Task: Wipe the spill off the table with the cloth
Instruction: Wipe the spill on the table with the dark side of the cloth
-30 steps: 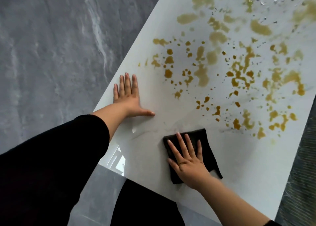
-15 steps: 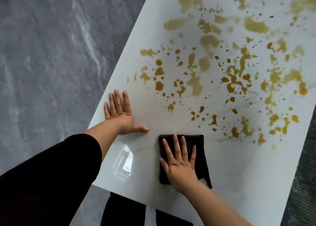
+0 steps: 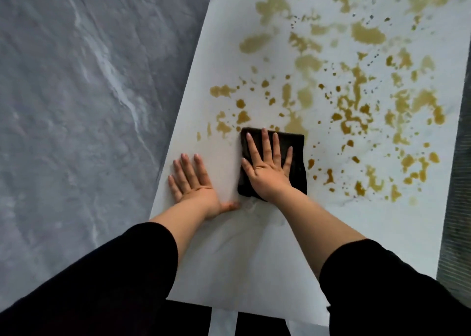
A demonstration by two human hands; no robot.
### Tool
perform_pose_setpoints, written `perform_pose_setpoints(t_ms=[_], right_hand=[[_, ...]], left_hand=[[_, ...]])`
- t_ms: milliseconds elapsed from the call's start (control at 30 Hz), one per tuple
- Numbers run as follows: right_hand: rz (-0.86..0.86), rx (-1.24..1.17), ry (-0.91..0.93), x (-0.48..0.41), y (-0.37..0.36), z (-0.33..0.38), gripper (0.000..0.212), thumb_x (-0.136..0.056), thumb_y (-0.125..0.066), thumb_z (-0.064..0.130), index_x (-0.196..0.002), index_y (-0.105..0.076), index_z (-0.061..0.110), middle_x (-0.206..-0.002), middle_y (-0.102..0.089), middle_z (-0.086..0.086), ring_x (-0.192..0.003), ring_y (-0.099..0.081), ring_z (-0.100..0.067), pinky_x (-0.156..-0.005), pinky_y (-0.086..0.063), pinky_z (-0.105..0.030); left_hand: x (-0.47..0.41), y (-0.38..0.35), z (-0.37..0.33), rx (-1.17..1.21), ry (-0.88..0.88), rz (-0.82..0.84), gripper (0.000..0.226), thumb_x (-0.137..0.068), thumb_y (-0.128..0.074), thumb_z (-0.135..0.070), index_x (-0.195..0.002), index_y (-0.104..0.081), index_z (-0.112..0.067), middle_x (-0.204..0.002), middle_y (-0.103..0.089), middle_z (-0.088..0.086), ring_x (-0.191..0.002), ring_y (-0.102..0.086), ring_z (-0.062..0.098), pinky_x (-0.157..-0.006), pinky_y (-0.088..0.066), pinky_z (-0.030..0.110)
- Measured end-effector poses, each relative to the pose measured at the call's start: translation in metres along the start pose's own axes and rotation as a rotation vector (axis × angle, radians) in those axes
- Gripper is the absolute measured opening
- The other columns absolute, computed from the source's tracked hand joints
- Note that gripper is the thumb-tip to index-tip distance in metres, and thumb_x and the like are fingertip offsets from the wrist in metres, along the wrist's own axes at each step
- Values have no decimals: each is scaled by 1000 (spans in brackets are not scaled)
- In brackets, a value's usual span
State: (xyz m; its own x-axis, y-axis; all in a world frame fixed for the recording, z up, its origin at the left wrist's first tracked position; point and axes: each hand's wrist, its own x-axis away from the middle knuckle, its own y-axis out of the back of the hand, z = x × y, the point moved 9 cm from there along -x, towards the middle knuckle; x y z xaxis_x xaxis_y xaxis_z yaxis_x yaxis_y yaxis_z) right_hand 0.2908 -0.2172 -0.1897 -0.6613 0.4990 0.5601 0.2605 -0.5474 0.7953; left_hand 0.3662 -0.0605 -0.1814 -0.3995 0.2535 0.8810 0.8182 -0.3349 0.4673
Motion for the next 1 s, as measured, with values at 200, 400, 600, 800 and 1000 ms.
perform_pose_setpoints(t_ms=[200, 400, 600, 800, 1000], right_hand=[[48, 24, -4, 45, -32, -8, 58, -92, -7, 63, -128, 38, 57, -138, 52, 20, -129, 47, -7, -97, 40, -40], [12, 2, -20, 8, -13, 1, 57, -91, -8, 65, -123, 40, 61, -132, 55, 23, -124, 52, -4, -95, 40, -41], [-56, 10, -9, -51, 22, 25, 59, -95, -10, 61, -142, 24, 50, -152, 36, 12, -136, 39, -11, -95, 39, -42], [-1, -6, -20, 25, -26, 24, 62, -96, -14, 59, -128, 39, 54, -138, 51, 17, -127, 49, -7, -98, 39, -44], [-32, -1, -17, -5, -11, 31, 59, -95, -10, 60, -127, 38, 55, -136, 53, 17, -125, 51, -8, -97, 39, -45]], left_hand=[[2, 0, 2, -10, -51, 36, 167, -46, -75, -80, -102, 67, -14, -107, 73, 15, -97, 69, 31, -88, 39, 49], [3, -1, 1, 0, -34, 58, 168, -48, -76, -78, -105, 66, -12, -108, 72, 16, -103, 65, 34, -89, 38, 50], [2, -1, 1, -7, -47, 54, 168, -46, -78, -77, -100, 68, -15, -103, 74, 14, -93, 71, 30, -86, 40, 49], [3, -2, 2, -9, -3, 46, 164, -57, -79, -70, -97, 68, -10, -101, 73, 18, -104, 62, 36, -93, 34, 53], [0, -5, 2, -15, -19, 42, 166, -52, -79, -72, -100, 68, -11, -105, 73, 17, -98, 68, 34, -87, 39, 52]])
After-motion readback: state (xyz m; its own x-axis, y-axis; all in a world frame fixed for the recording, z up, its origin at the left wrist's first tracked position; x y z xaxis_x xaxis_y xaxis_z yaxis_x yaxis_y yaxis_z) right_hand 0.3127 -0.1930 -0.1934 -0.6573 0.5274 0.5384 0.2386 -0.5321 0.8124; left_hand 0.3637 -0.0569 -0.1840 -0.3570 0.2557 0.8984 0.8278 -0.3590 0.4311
